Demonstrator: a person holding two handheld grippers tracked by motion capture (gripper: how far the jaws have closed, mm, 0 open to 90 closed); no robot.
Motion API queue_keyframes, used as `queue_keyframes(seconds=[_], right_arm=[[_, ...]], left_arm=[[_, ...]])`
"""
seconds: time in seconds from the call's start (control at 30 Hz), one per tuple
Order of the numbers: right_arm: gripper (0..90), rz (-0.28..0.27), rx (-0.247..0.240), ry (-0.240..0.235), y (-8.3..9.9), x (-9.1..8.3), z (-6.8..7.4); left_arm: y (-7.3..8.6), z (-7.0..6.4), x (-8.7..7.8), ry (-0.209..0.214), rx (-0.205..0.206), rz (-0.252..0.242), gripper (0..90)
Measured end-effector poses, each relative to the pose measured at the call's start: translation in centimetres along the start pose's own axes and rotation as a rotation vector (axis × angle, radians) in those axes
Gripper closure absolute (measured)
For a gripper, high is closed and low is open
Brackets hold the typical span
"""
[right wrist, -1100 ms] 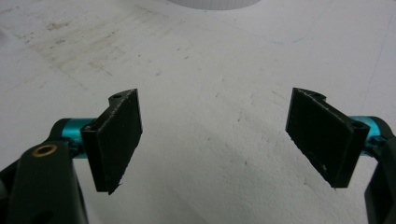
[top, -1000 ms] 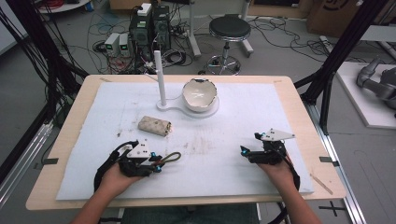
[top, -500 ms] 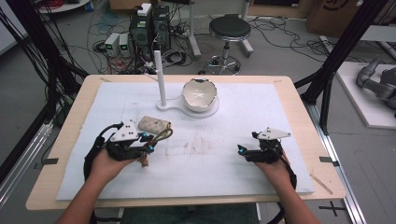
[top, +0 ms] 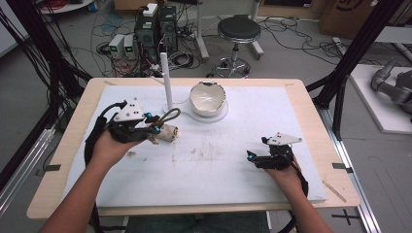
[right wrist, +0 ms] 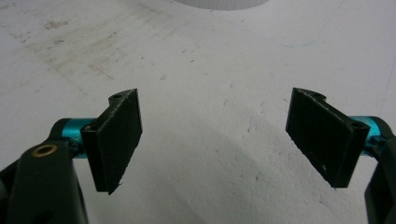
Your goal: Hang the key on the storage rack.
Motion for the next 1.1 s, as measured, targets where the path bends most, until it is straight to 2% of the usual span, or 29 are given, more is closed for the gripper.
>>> queue_keyframes(seconds=[0.2, 0.37, 0.53, 0.7, 0.83, 0.93, 1.1], right_arm=[[18.8, 0.000, 0.009, 0.000, 0.0, 0.0, -0.2], [18.8, -0.001, 0.005, -0.005, 0.0, 0.1, -0.3], [18.8, -0.005, 0.011, 0.008, 0.0, -0.2, -0.6], [18.8, -0.010, 0.016, 0.016, 0.1, -0.4, -0.8], [18.8, -0.015, 0.022, 0.020, 0.1, -0.5, -1.0], [18.8, -0.015, 0.026, 0.023, 0.1, -0.5, -1.0], [18.8, -0.015, 0.030, 0.027, 0.1, -0.5, -1.0]], left_arm=[[-1.6, 1.7, 0.3, -0.019, 0.010, 0.002, 69.8], [-2.4, 3.2, 0.9, -0.038, 0.001, 0.007, 69.9], [-3.5, 5.3, 1.0, -0.089, -0.020, 0.006, 69.9], [-4.2, 7.1, 1.4, -0.127, -0.032, 0.032, 69.9], [-4.1, 7.4, 2.0, -0.136, -0.036, 0.051, 69.8], [-4.0, 7.9, 3.1, -0.168, -0.039, 0.070, 69.8], [-3.9, 8.1, 4.0, -0.189, -0.036, 0.088, 69.8]])
Point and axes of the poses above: each handheld gripper's, and its own axes: x roughly forward along the jaws, y roughly out of its underside, z roughly to its left, the point moved 2 cm from there along x, roughly forward along the jaws, and after that the axes turned 14 degrees about -y, right-handed, at the moved point
